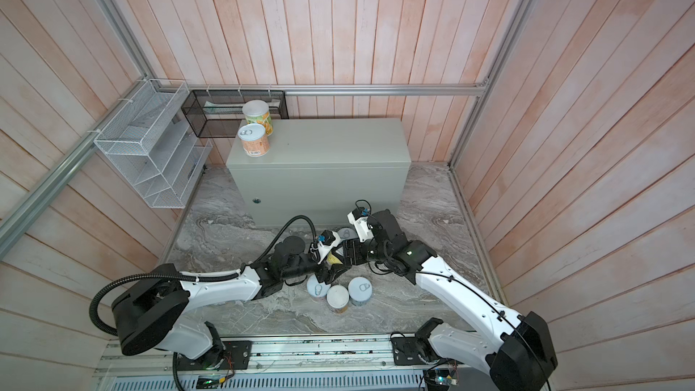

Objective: Place and organize the canned foods onto the counter
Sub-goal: 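Grasp the yellow can with the left gripper beside the right gripper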

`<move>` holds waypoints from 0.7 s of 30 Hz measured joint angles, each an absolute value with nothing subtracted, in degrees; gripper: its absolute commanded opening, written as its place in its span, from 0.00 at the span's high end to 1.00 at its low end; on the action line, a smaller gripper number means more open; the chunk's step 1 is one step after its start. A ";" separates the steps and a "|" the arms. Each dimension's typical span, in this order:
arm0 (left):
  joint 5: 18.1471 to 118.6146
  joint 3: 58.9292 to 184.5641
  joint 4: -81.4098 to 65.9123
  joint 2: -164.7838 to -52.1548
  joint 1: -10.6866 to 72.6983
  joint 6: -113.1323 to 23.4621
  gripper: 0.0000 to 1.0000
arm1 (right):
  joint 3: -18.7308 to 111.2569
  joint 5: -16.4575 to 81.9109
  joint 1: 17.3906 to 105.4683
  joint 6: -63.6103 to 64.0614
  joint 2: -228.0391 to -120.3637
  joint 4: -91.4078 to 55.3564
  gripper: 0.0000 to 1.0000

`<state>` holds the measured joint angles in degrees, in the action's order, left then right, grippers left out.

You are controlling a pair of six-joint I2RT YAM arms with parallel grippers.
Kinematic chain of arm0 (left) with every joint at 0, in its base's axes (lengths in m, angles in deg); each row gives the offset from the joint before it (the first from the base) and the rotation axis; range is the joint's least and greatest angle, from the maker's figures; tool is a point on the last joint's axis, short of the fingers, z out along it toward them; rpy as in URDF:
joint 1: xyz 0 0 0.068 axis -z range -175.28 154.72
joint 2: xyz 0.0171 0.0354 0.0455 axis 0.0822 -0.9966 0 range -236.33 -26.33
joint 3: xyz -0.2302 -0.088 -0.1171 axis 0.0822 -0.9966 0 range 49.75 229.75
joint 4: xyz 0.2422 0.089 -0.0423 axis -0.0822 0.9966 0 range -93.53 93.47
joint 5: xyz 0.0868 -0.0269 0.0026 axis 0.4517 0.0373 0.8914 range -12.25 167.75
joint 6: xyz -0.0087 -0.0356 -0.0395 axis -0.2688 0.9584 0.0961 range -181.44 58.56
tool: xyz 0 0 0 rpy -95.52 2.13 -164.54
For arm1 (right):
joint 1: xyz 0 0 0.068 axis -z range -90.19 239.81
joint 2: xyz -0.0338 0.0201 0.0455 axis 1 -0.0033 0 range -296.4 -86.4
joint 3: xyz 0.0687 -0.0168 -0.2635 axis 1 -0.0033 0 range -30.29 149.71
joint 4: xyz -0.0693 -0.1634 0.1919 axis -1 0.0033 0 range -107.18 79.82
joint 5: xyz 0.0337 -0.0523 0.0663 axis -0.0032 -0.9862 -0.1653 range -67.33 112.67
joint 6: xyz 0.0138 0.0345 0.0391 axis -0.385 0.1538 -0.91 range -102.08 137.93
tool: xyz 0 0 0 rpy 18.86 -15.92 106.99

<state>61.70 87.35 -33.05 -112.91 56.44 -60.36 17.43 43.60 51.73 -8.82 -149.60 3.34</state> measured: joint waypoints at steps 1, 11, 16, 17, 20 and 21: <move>61.72 87.35 -33.07 -112.91 56.44 -60.36 0.27 | 17.43 43.62 51.75 -8.82 -149.60 3.27 0.49; 61.96 87.33 -33.05 -112.41 56.44 -60.16 0.33 | 17.43 43.89 51.88 -8.86 -149.60 2.48 0.49; 62.66 87.13 -32.63 -111.30 56.42 -60.16 0.36 | 17.41 44.69 52.05 -8.93 -149.60 1.46 0.45; 62.79 87.11 -32.59 -111.14 56.42 -60.16 0.37 | 17.41 44.78 52.08 -8.93 -149.60 1.22 0.45; 63.18 87.09 -32.17 -110.57 56.42 -60.14 0.41 | 17.30 45.20 52.14 -9.04 -149.58 0.47 0.43; 63.25 87.02 -32.15 -110.42 56.42 -60.12 0.42 | 17.22 45.29 52.19 -9.08 -149.56 0.32 0.42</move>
